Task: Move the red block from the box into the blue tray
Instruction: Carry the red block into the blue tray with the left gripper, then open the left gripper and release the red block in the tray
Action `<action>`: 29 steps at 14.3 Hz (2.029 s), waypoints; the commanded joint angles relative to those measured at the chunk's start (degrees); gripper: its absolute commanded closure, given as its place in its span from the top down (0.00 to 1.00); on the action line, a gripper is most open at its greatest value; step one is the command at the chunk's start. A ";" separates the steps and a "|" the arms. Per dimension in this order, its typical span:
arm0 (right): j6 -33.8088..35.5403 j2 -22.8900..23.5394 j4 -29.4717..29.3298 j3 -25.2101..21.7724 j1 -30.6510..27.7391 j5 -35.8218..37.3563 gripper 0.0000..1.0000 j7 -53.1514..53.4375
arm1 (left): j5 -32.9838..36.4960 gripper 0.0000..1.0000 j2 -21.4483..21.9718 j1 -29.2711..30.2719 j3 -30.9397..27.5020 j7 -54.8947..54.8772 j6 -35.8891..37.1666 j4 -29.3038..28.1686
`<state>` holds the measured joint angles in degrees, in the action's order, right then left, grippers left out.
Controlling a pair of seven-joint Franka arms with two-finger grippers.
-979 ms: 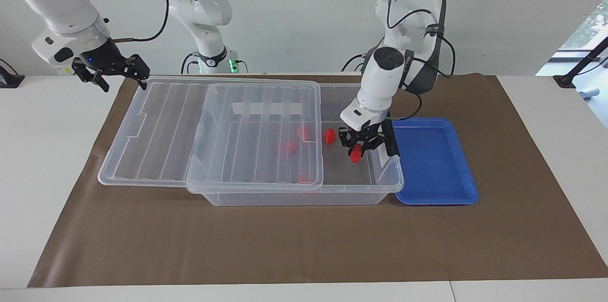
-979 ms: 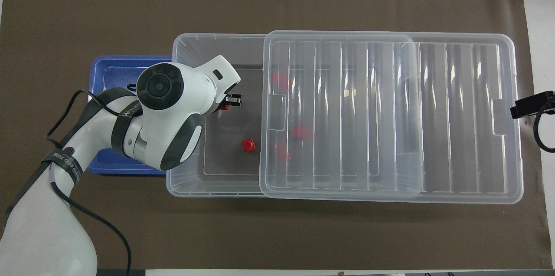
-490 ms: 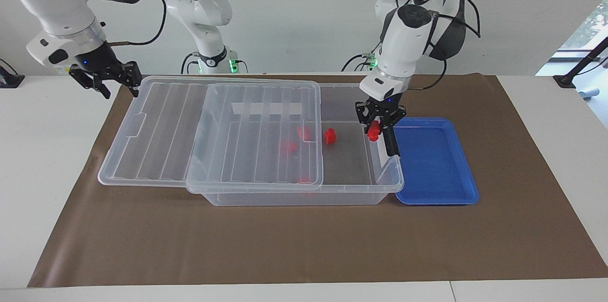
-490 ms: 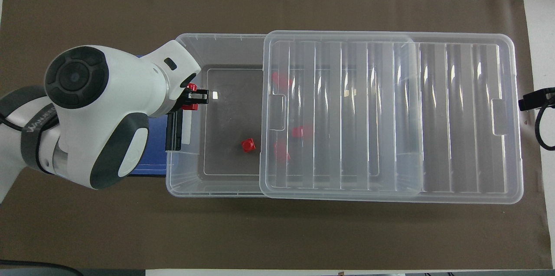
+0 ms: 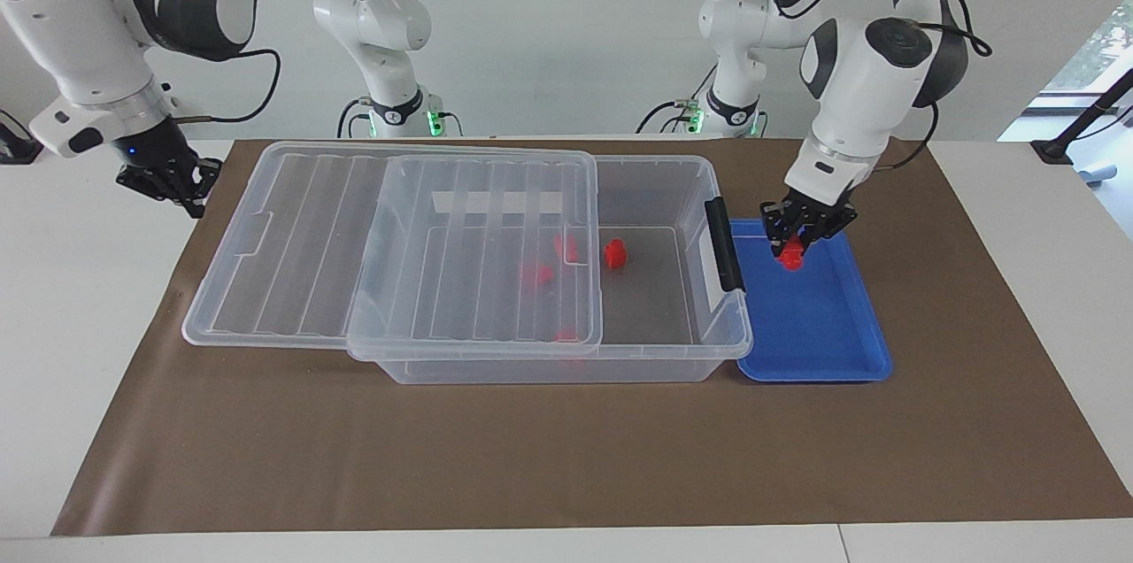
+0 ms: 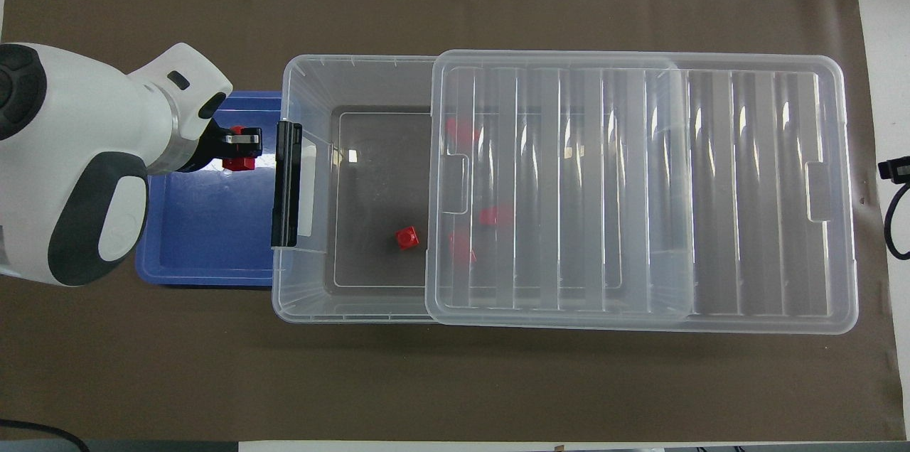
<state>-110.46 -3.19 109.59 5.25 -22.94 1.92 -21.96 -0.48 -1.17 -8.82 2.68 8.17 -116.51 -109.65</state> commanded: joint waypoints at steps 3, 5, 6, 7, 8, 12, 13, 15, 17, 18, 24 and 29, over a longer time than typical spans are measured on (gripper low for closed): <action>-1.51 1.96 0.63 0.73 -1.67 0.10 0.00 3.66 | -0.05 0.00 1.08 4.41 0.40 -9.04 -7.74 -8.89; -1.60 1.69 1.42 0.73 -0.27 0.10 0.00 5.35 | -0.05 0.00 -0.75 5.56 0.40 -10.10 -12.05 -10.92; -1.94 1.78 2.12 0.73 -0.17 0.10 0.00 5.35 | -0.05 0.00 -2.24 5.65 0.40 -10.20 -13.38 -11.11; -2.12 1.78 2.73 0.73 -0.08 0.10 0.00 5.44 | -0.05 0.00 -3.47 5.83 0.40 -10.20 -14.52 -11.19; -2.12 1.78 3.17 0.73 -0.08 0.10 0.00 5.35 | -0.05 0.00 -4.27 6.53 0.40 -10.28 -15.75 -11.63; -4.23 1.61 4.67 0.73 -0.26 0.10 0.00 3.25 | -0.05 0.00 -7.96 6.88 0.40 -12.74 -23.66 -14.44; -4.49 1.69 4.76 0.73 -0.26 0.10 0.00 3.33 | -0.05 0.00 -8.75 6.88 0.40 -12.66 -24.46 -14.45; -4.50 1.78 4.85 0.81 -0.08 0.10 0.00 4.03 | -0.05 0.00 -10.16 6.80 0.40 -12.66 -25.78 -14.36; -4.58 1.78 4.76 0.99 0.00 0.10 0.00 4.03 | -0.05 0.43 -10.17 6.88 0.31 -12.48 -25.08 -13.84; -4.50 1.78 4.76 1.08 0.00 0.10 0.00 4.03 | -0.05 0.99 -10.17 6.80 0.40 -12.31 -25.08 -13.83; -4.15 1.78 4.76 1.17 2.46 -0.42 0.00 6.23 | -0.05 1.00 -7.19 6.45 0.40 -12.04 -16.07 -8.93; -4.15 1.69 4.76 1.69 5.01 -0.60 0.00 10.08 | -0.05 1.00 -5.95 6.18 0.48 -12.04 5.12 6.79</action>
<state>-113.68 -0.65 113.16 6.21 -18.82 1.84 -14.80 -0.48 -7.04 -2.62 3.03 -3.41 -118.54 -108.77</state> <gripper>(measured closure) 0.991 0.000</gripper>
